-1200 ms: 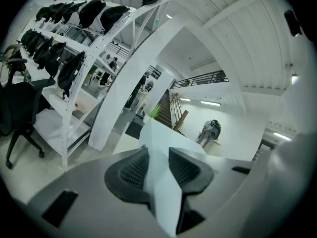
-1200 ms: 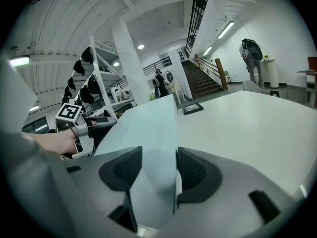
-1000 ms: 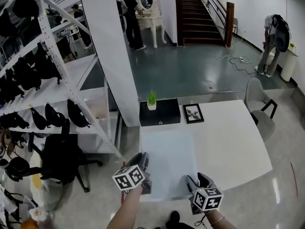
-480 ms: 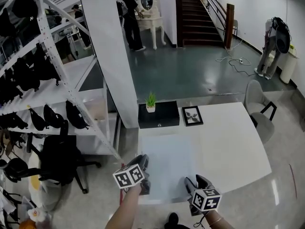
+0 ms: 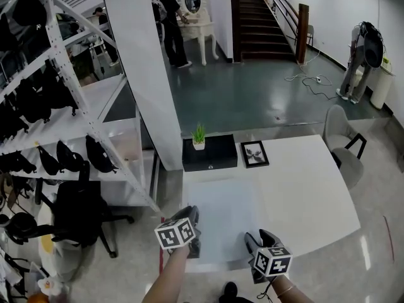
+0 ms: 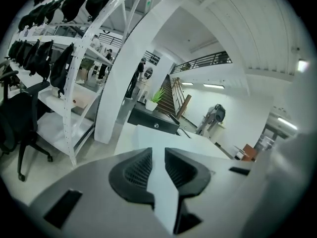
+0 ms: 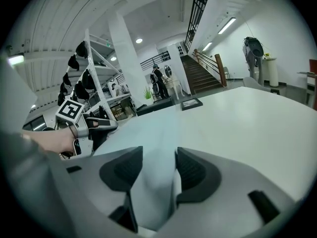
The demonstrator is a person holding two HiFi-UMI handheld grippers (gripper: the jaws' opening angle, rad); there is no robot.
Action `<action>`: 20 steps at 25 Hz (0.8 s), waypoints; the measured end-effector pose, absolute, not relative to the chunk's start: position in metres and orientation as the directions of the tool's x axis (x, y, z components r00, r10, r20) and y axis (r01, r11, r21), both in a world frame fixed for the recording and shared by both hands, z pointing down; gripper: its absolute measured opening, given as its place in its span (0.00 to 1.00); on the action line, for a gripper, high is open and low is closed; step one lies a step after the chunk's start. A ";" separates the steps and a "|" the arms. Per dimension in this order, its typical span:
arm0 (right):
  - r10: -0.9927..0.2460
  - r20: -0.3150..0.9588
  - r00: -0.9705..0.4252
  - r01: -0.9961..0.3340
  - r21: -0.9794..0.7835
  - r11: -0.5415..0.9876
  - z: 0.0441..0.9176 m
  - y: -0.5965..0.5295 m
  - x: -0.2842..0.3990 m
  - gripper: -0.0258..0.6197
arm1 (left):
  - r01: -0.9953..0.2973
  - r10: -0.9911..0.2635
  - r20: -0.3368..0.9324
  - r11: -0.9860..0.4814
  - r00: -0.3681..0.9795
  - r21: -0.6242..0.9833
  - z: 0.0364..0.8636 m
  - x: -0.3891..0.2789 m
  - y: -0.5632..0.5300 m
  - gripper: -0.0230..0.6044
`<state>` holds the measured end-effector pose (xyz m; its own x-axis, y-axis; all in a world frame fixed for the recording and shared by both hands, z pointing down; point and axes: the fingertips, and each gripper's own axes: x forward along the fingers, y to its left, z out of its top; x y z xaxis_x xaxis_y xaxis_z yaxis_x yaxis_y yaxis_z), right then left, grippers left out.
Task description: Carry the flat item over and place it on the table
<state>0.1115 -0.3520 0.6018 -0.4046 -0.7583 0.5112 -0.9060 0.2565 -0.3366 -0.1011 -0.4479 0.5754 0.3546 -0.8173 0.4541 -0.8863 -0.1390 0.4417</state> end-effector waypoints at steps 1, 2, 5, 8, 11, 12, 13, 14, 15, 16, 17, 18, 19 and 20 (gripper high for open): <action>-0.757 0.513 -0.405 -0.905 -0.341 0.253 0.604 -0.352 0.112 0.37 | -0.887 -0.816 0.455 -0.143 0.356 0.438 0.576 -0.100 -0.448 0.16; -0.756 0.514 -0.405 -0.905 -0.344 0.250 0.605 -0.352 0.112 0.37 | -0.889 -0.815 0.457 -0.144 0.356 0.435 0.576 -0.100 -0.448 0.16; -0.757 0.514 -0.404 -0.904 -0.349 0.246 0.605 -0.353 0.112 0.38 | -0.889 -0.814 0.460 -0.141 0.355 0.436 0.577 -0.100 -0.449 0.16; -0.756 0.516 -0.404 -0.904 -0.353 0.243 0.606 -0.354 0.113 0.38 | -0.884 -0.811 0.462 -0.136 0.358 0.447 0.578 -0.101 -0.450 0.16; -0.755 0.519 -0.401 -0.904 -0.355 0.237 0.605 -0.354 0.114 0.38 | -0.880 -0.806 0.469 -0.127 0.360 0.458 0.577 -0.103 -0.450 0.16; -0.755 0.521 -0.400 -0.905 -0.354 0.235 0.604 -0.354 0.114 0.38 | -0.880 -0.806 0.472 -0.122 0.357 0.459 0.577 -0.105 -0.449 0.16; -0.755 0.522 -0.397 -0.906 -0.353 0.233 0.603 -0.353 0.114 0.38 | -0.881 -0.807 0.472 -0.120 0.355 0.457 0.577 -0.106 -0.448 0.16; -0.756 0.522 -0.395 -0.907 -0.352 0.231 0.603 -0.353 0.114 0.38 | -0.883 -0.809 0.471 -0.121 0.352 0.453 0.576 -0.107 -0.446 0.16; -0.758 0.522 -0.391 -0.909 -0.349 0.229 0.602 -0.352 0.114 0.38 | -0.885 -0.810 0.470 -0.122 0.350 0.449 0.575 -0.109 -0.444 0.16; -0.761 0.522 -0.386 -0.911 -0.344 0.226 0.602 -0.352 0.115 0.38 | -0.888 -0.812 0.469 -0.124 0.348 0.444 0.575 -0.111 -0.441 0.16; -0.765 0.522 -0.378 -0.915 -0.338 0.222 0.601 -0.351 0.116 0.38 | -0.889 -0.813 0.467 -0.128 0.348 0.440 0.573 -0.113 -0.438 0.16; -0.769 0.521 -0.370 -0.918 -0.331 0.217 0.600 -0.351 0.117 0.37 | -0.890 -0.814 0.464 -0.133 0.349 0.436 0.571 -0.114 -0.436 0.16; -0.775 0.518 -0.362 -0.922 -0.324 0.214 0.598 -0.350 0.119 0.37 | -0.892 -0.815 0.461 -0.140 0.351 0.430 0.567 -0.116 -0.433 0.16; -0.781 0.513 -0.356 -0.924 -0.317 0.214 0.596 -0.349 0.121 0.36 | -0.894 -0.817 0.457 -0.149 0.352 0.423 0.564 -0.117 -0.429 0.16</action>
